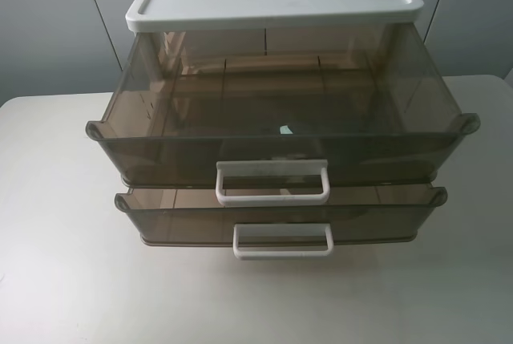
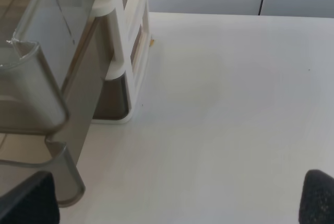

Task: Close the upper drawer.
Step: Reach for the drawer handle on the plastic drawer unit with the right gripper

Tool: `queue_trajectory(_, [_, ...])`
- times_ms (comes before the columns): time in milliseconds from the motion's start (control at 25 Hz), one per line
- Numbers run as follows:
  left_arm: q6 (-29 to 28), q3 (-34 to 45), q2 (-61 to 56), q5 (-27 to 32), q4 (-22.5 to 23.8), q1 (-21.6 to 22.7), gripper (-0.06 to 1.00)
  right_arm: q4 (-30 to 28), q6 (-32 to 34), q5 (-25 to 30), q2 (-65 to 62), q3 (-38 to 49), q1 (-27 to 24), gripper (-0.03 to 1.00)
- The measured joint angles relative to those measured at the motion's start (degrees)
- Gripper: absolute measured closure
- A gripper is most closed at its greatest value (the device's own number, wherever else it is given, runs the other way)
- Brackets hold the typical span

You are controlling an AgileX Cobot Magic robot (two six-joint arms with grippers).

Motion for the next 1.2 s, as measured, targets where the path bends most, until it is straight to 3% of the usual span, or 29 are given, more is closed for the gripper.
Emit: queue_trajectory(1200, [0.0, 0.0, 0.0, 0.0, 0.0, 0.0, 0.2, 0.0, 0.0, 0.0, 0.0, 0.0, 0.0, 0.27])
